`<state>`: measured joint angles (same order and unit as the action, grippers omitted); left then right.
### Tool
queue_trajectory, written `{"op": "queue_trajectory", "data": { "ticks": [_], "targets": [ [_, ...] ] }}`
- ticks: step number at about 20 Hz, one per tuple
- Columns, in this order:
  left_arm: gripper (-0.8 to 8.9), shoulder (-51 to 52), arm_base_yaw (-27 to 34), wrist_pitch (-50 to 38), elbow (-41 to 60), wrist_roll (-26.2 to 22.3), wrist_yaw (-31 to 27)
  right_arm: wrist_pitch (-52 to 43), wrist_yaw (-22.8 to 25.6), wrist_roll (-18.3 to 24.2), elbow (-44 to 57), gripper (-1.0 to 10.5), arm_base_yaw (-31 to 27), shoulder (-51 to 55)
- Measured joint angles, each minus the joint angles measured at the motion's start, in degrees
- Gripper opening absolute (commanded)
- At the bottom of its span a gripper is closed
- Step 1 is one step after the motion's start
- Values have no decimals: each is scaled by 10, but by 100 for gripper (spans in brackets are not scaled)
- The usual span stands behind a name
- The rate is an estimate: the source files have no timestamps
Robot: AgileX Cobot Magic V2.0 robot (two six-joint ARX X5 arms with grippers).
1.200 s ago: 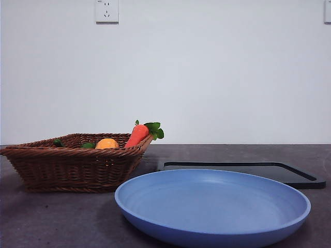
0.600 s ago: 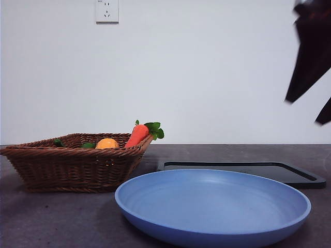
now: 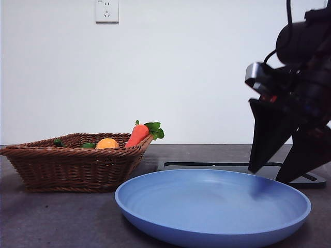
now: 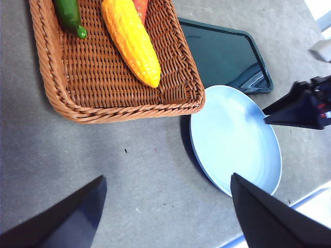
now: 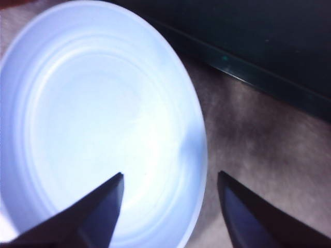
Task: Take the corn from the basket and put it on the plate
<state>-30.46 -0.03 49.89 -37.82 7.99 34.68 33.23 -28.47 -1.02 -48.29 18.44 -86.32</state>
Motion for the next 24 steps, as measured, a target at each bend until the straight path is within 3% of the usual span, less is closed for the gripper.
{"op": "queue_trajectory", "data": {
  "ticks": [9,17,21,24],
  "targets": [
    [391,0,0,-2,0,0,0,-23,2,-3,0,2,3,-32],
    [390,-27,0,-11,-12,3,0,-12,-1,-13,0,2,3,-25],
    [390,-69,-14,-15,-66,3,-8,38,-9,-17,-1,2,3,56],
    [390,-132,-53,-22,-108,3,-60,82,-9,-23,-2,2,3,132]
  ]
}}
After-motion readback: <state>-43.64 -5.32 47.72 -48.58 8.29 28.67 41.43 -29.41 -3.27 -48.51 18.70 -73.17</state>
